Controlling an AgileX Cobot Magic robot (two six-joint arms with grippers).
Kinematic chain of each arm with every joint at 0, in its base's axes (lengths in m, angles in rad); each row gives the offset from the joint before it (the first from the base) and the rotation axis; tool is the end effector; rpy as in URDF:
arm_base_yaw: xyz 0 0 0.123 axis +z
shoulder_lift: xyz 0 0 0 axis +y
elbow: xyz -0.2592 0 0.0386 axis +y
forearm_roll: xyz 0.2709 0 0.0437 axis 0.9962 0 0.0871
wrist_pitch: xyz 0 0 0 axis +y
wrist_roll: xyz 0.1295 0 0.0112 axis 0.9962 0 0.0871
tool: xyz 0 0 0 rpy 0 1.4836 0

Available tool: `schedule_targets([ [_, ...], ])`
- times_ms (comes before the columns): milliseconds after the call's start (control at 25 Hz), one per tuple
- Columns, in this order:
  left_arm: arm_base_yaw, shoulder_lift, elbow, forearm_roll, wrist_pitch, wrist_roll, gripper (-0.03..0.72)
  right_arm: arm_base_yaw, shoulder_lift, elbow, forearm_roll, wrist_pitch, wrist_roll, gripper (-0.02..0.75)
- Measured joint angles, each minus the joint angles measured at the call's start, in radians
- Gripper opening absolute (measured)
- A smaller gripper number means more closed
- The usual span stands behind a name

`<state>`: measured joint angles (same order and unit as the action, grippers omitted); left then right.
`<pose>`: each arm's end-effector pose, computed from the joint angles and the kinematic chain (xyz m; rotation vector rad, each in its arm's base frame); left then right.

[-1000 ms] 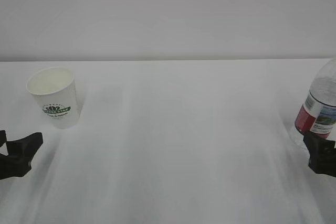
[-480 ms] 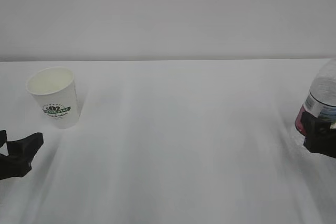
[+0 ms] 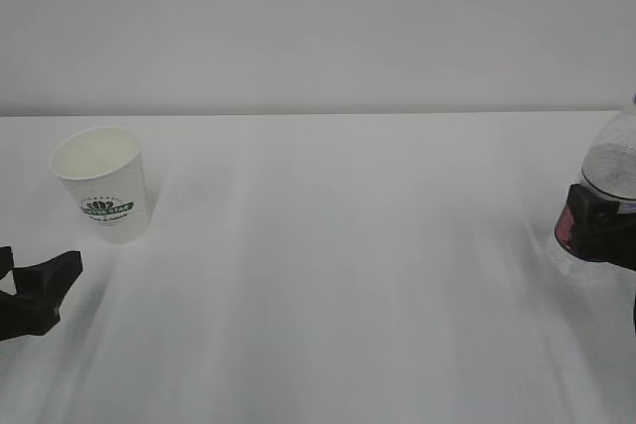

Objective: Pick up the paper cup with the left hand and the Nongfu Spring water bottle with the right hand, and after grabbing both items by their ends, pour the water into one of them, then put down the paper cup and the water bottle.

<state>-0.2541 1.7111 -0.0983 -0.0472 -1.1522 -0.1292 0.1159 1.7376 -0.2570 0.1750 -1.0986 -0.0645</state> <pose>0.2217 -0.0518 0.0542 0.0744 1.9495 -0.2247 0.2721 0.0114 0.0681 0.0137 1.8684 -0.0548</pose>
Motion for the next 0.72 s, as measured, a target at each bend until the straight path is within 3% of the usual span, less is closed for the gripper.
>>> schedule_targets([
  [720, 0.0, 0.0, 0.0, 0.0, 0.0, 0.0, 0.59, 0.0, 0.164, -0.081, 0.043, -0.036, -0.049, 0.642],
])
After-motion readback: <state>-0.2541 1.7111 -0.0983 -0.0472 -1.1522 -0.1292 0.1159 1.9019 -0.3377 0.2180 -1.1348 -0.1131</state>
